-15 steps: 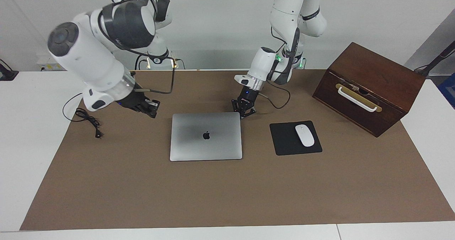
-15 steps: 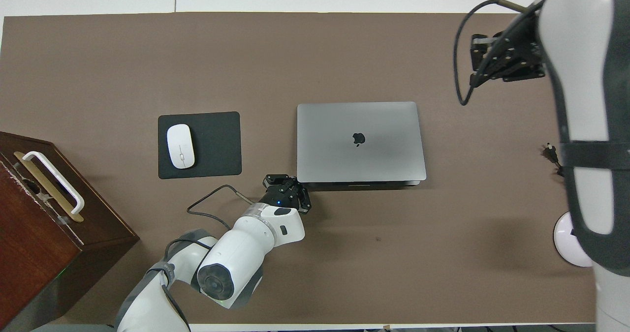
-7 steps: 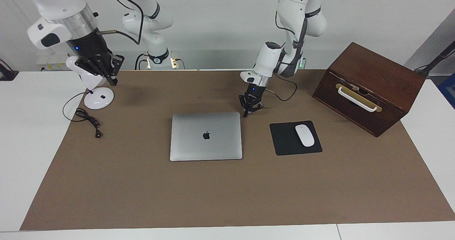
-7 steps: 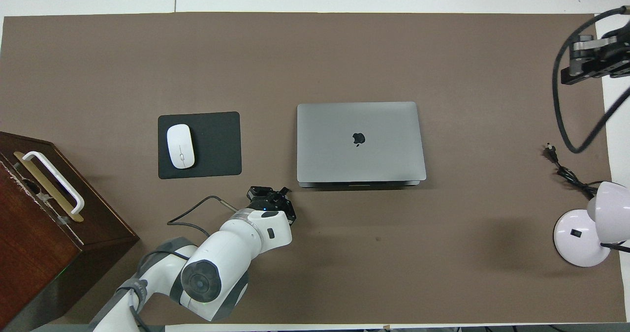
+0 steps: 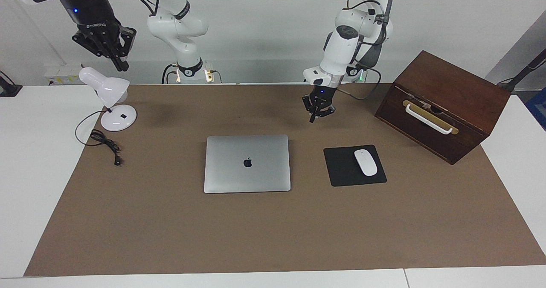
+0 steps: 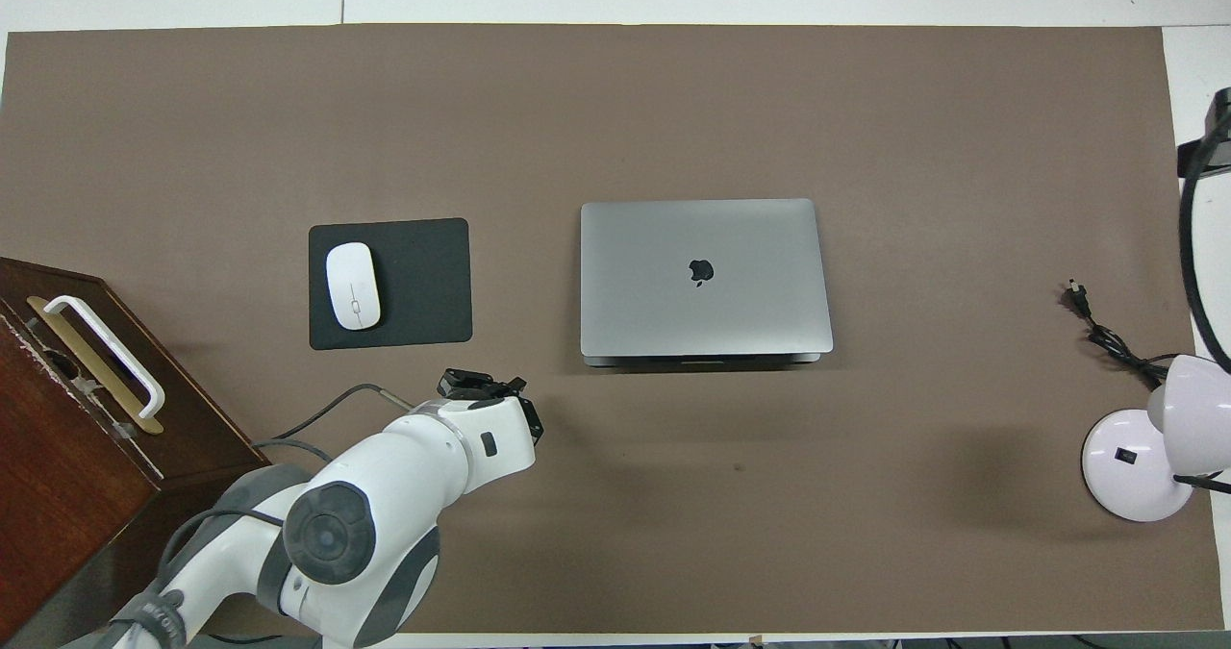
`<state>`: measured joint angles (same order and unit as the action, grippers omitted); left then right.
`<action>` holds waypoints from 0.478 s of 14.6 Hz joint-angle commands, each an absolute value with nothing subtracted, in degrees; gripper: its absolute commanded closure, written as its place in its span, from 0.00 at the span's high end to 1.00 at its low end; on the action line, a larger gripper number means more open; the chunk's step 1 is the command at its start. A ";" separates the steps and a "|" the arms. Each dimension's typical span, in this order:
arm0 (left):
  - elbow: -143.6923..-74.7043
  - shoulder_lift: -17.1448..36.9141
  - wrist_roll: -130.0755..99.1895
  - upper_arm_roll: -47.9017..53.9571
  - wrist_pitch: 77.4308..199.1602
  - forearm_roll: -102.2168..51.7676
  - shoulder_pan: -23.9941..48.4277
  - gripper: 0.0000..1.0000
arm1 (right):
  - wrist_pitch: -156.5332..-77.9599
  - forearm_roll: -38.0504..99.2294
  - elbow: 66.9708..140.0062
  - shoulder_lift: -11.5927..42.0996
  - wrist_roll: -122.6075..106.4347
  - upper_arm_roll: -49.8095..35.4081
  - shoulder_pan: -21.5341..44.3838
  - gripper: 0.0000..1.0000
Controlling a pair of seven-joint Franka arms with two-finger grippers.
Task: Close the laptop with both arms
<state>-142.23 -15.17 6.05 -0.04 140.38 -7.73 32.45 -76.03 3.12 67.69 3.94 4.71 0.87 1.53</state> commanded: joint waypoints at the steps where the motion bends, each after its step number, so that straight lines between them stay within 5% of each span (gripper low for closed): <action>1: -131.26 -15.56 5.89 0.09 122.23 -6.77 25.17 0.01 | -81.81 2.02 81.36 -2.63 3.25 -1.58 -0.70 0.47; 3: -126.49 -15.64 5.54 0.09 115.25 -6.68 21.90 0.37 | -84.62 1.85 85.85 -3.78 3.16 -1.58 -1.57 0.76; 4: -124.73 -15.73 5.36 0.09 113.22 -6.68 19.45 0.62 | -85.68 1.58 87.09 -3.69 2.73 -1.58 -2.02 1.00; 5: -123.24 -15.73 5.01 0.09 111.29 -6.68 16.64 1.00 | -87.17 0.71 88.93 -3.95 1.77 -1.58 -2.46 1.00; 7: -120.68 -15.73 4.92 0.09 109.25 -6.68 12.33 1.00 | -90.42 0.00 94.45 -6.32 0.97 -1.58 -3.51 1.00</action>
<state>-123.95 -16.71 6.02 -0.58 112.42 -7.68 16.35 -86.21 1.37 86.32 -1.77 3.10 -0.40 -1.38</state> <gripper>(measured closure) 0.564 0.211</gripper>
